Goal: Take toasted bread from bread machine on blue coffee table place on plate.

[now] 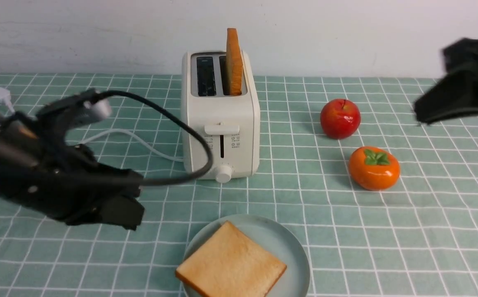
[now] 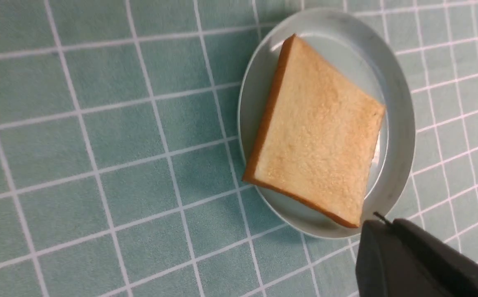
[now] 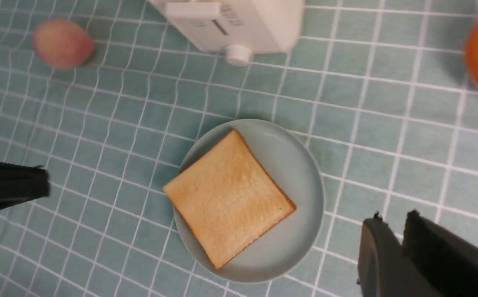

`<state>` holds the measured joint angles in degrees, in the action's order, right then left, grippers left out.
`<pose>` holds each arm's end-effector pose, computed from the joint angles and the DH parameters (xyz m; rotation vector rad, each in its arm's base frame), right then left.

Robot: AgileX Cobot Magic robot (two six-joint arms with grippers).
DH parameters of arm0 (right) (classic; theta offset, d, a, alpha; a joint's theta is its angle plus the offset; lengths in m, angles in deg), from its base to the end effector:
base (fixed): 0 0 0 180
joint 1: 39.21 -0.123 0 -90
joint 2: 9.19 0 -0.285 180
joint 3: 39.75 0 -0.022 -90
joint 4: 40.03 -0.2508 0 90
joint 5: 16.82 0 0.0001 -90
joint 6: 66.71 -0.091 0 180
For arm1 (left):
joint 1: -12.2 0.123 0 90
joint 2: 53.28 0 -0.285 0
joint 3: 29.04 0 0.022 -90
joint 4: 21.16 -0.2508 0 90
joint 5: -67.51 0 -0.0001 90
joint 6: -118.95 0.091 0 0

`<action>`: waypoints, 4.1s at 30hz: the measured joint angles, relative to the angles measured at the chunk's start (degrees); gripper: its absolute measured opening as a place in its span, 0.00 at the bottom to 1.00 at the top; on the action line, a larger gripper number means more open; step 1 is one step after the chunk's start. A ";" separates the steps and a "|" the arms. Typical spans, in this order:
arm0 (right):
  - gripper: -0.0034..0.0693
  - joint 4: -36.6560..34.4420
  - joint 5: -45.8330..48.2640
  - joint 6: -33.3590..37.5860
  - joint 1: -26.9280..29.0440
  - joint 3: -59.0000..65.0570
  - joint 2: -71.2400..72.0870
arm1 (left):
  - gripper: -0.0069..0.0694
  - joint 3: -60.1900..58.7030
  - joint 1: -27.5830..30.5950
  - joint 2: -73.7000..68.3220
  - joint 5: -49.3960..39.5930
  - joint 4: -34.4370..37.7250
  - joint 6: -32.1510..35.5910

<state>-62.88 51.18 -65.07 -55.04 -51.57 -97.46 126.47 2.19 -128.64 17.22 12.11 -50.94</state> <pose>0.2617 0.1083 0.4204 -0.3427 2.4890 0.6271 0.2159 -0.0771 0.3099 0.1188 2.5428 -0.7081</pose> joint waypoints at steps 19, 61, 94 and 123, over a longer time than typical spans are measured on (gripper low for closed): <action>0.72 16.05 -2.56 -11.53 -12.69 -56.65 -46.78 | 0.07 -22.53 0.00 53.29 18.64 -6.83 -10.11; 0.18 -0.56 0.33 7.29 -10.15 -1.69 -11.63 | 0.07 -25.82 0.00 53.18 21.11 -9.21 -9.01; 0.58 16.19 1.76 -2.84 -9.02 -7.63 -18.44 | 0.07 -27.65 0.00 51.98 22.86 -10.20 -9.02; 0.05 81.59 -47.13 -48.15 -9.02 66.15 81.32 | 0.07 -27.65 0.00 51.59 23.09 -9.72 -9.13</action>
<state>18.70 4.05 -113.22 -64.06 14.57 -16.14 98.81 2.19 -77.05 40.32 2.39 -60.08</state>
